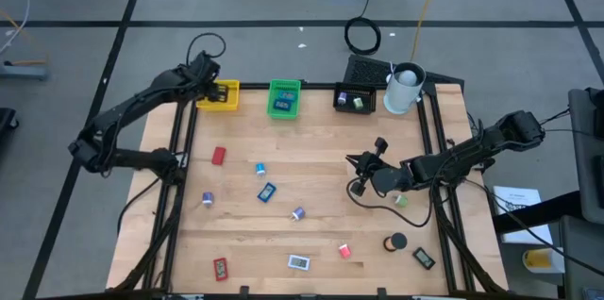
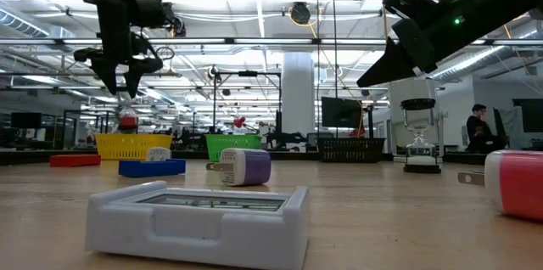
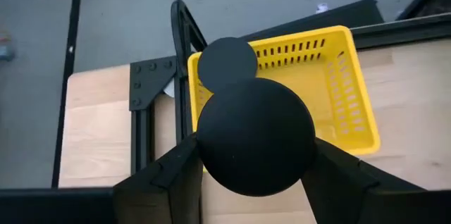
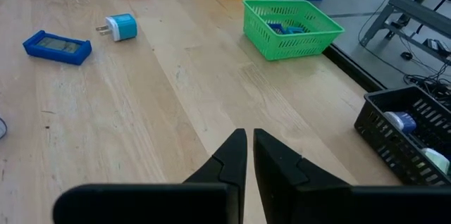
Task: Pick & Place Office items
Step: Put the red sand timer into the yellow bin
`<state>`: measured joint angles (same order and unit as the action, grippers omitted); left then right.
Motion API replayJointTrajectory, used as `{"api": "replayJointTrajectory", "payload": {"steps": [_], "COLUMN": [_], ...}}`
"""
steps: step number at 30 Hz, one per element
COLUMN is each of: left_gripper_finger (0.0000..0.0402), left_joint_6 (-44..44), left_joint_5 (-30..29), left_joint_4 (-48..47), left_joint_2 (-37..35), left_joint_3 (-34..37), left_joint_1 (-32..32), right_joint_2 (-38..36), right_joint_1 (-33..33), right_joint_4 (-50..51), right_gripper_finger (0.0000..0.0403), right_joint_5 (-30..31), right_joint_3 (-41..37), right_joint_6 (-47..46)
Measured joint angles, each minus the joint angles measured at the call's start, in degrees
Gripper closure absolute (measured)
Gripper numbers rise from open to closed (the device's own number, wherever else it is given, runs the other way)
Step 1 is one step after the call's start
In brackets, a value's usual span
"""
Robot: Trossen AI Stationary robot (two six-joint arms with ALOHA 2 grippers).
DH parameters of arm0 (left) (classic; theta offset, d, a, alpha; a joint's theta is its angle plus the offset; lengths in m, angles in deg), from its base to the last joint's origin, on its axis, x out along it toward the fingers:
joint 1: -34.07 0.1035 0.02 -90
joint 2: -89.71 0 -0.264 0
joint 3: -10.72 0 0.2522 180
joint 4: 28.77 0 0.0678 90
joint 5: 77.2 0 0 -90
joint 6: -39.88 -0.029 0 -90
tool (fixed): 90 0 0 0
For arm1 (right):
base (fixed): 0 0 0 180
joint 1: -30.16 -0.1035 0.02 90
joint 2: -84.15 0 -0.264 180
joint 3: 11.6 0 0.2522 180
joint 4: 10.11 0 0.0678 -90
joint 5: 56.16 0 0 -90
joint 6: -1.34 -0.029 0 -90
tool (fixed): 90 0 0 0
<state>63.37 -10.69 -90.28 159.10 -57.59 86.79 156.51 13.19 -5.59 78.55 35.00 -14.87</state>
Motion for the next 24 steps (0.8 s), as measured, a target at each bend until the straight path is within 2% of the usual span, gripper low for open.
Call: {"api": "replayJointTrajectory", "payload": {"steps": [5, 12, 24], "left_gripper_finger": [0.0197, 0.0224, 0.0317], "left_joint_6": [1.8, 3.5, 0.8], "left_joint_5": [-0.9, -2.6, -2.6], "left_joint_4": [0.2, 0.8, 1.8], "left_joint_2": [3.5, 7.0, 8.2], "left_joint_3": [0.0, 0.0, 0.0], "left_joint_1": [-0.3, -0.3, -0.2], "right_joint_2": [0.0, 0.0, 0.0], "right_joint_1": [0.0, 0.0, 0.0], "right_joint_4": [0.0, 0.0, 0.0], "right_gripper_finger": [0.038, 0.038, 0.038], "right_joint_5": [-0.2, -1.5, -1.5], "right_joint_3": [0.0, 0.0, 0.0], "right_joint_6": [0.0, 0.0, 0.4]}}
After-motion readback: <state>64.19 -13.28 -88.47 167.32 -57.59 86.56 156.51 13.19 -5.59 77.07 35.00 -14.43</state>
